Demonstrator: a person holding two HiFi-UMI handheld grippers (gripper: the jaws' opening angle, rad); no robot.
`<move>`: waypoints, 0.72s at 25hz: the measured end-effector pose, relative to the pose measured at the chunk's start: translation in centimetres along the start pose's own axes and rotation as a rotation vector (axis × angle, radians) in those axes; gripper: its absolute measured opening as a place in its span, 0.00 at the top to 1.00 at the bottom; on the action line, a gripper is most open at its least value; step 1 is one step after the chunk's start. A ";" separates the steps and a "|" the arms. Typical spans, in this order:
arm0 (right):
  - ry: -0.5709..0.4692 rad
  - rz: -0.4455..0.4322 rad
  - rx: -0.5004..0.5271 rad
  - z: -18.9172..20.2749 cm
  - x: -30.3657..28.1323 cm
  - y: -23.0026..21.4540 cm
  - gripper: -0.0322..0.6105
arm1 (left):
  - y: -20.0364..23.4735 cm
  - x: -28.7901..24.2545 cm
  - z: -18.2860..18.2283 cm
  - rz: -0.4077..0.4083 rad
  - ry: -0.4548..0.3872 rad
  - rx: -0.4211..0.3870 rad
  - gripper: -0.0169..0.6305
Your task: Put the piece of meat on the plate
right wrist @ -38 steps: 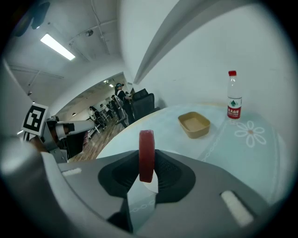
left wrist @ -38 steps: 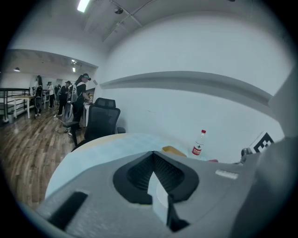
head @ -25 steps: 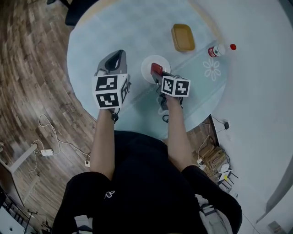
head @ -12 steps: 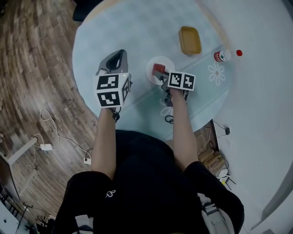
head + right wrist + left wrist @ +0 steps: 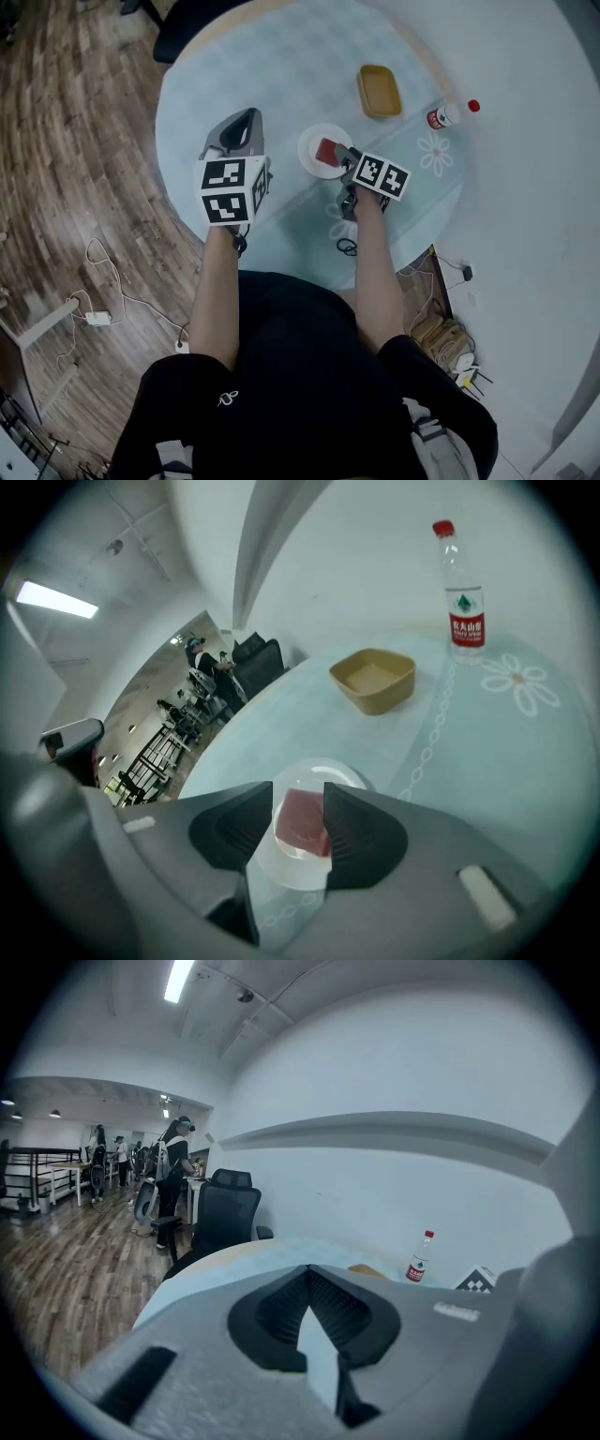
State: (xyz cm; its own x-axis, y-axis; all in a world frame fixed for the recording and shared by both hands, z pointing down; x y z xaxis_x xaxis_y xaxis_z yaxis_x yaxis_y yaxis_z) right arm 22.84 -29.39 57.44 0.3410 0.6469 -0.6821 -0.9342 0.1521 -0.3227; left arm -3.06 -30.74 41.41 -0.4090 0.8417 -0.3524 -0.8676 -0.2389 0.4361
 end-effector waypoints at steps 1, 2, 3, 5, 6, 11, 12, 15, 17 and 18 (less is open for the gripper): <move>-0.047 0.016 0.008 -0.9 1.0 0.2 0.67 | -0.3 0.2 -0.2 0.009 -0.004 -0.003 0.98; -0.100 0.033 0.020 -2.0 2.1 0.4 0.70 | -0.7 0.4 -0.4 0.019 -0.009 -0.007 0.98; -0.158 0.050 0.035 -3.2 3.2 0.7 0.74 | -1.2 0.5 -0.6 0.032 -0.014 -0.011 0.98; -0.276 0.081 0.073 -5.8 5.7 1.5 0.80 | -2.4 0.6 -0.9 0.069 -0.026 -0.021 0.98; -0.335 0.093 0.094 -7.1 6.9 1.9 0.84 | -3.1 0.6 -1.1 0.094 -0.033 -0.026 0.98; -0.641 0.094 0.209 -12.6 14.8 5.2 0.94 | -7.8 0.9 -2.4 0.236 -0.091 -0.082 0.98; -0.697 0.078 0.239 -13.2 16.3 6.0 0.94 | -8.8 1.1 -2.7 0.259 -0.107 -0.100 0.98; -0.791 0.076 0.340 -13.8 20.3 7.8 0.94 | -11.2 1.9 -3.4 0.304 -0.145 -0.155 0.98; -0.807 0.114 0.399 -13.5 22.2 8.2 0.94 | -12.3 2.4 -3.7 0.316 -0.161 -0.188 0.98; -0.810 0.137 0.419 -13.4 22.9 8.3 0.94 | -12.8 2.6 -3.7 0.324 -0.167 -0.201 0.98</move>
State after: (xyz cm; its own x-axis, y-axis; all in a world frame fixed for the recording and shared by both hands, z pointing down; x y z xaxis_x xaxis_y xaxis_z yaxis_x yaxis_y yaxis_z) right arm 24.35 -23.29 30.34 0.1945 0.9807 0.0220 -0.9765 0.1915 0.0984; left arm 5.98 -27.31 31.80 -0.6327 0.7705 -0.0777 -0.7465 -0.5800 0.3261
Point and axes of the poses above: the fingertips, and each gripper's own axes: x backward along the fingers, y to its left, z out of its underside, the point moved 5 cm from there along x, backward along the fingers, and after that the axes turned 15 degrees about x, right-handed, at the moved point
